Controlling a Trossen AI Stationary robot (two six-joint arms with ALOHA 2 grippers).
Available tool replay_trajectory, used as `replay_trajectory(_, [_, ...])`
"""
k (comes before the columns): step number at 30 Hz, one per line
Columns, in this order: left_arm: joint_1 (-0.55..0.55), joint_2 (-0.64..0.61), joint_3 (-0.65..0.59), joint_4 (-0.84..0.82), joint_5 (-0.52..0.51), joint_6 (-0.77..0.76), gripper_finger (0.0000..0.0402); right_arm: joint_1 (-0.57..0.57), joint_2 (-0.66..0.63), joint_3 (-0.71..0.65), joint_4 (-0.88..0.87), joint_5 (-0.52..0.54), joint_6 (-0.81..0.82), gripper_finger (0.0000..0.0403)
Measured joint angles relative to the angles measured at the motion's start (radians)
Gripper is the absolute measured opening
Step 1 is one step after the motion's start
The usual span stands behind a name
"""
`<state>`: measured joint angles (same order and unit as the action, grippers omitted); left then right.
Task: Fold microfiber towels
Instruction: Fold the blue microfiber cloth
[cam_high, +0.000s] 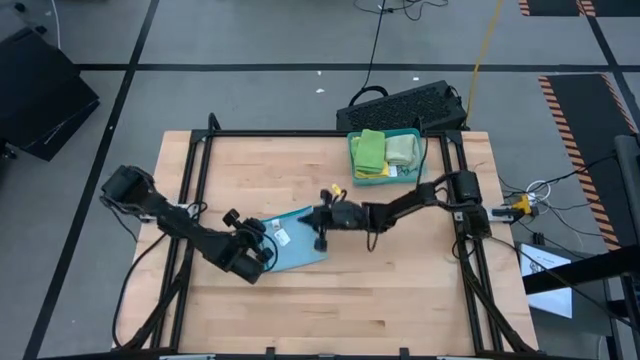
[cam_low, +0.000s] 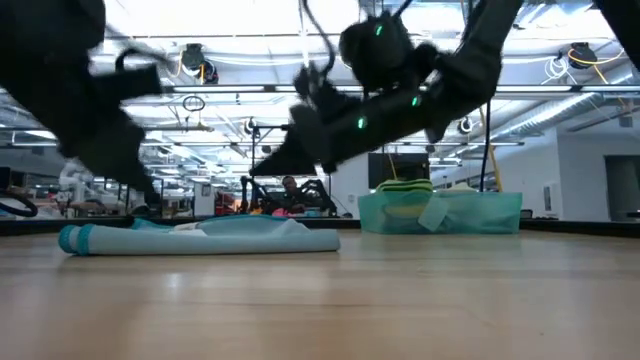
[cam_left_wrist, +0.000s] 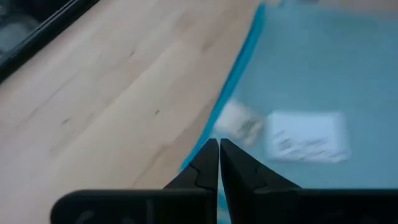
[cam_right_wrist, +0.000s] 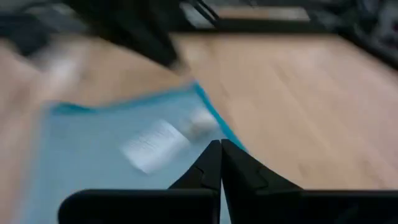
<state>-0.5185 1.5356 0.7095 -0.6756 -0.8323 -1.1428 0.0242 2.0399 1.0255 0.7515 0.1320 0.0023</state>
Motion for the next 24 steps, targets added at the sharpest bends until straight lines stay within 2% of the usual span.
replay_trajectory(5, [-0.022,-0.063,0.001,0.184,-0.014,0.126,0.0021,-0.08,0.055,-0.004,-0.064,-0.005,0.038,0.0001])
replay_trajectory(9, [-0.042,-0.057,0.001,0.398,0.006,0.258,0.0033,-0.073,0.075,-0.003,-0.135,0.004,0.037,0.0])
replay_trajectory(15, [-0.091,0.045,0.004,0.67,0.068,0.44,0.011,-0.042,0.02,-0.003,-0.25,0.023,0.035,0.0])
replay_trajectory(20, [-0.128,0.155,0.003,0.758,0.082,0.442,0.0187,0.018,-0.102,-0.003,-0.423,0.023,0.035,0.0002])
replay_trajectory(24, [-0.153,0.217,0.02,0.752,0.083,0.444,0.0224,0.078,-0.182,-0.031,-0.541,0.025,0.043,0.001])
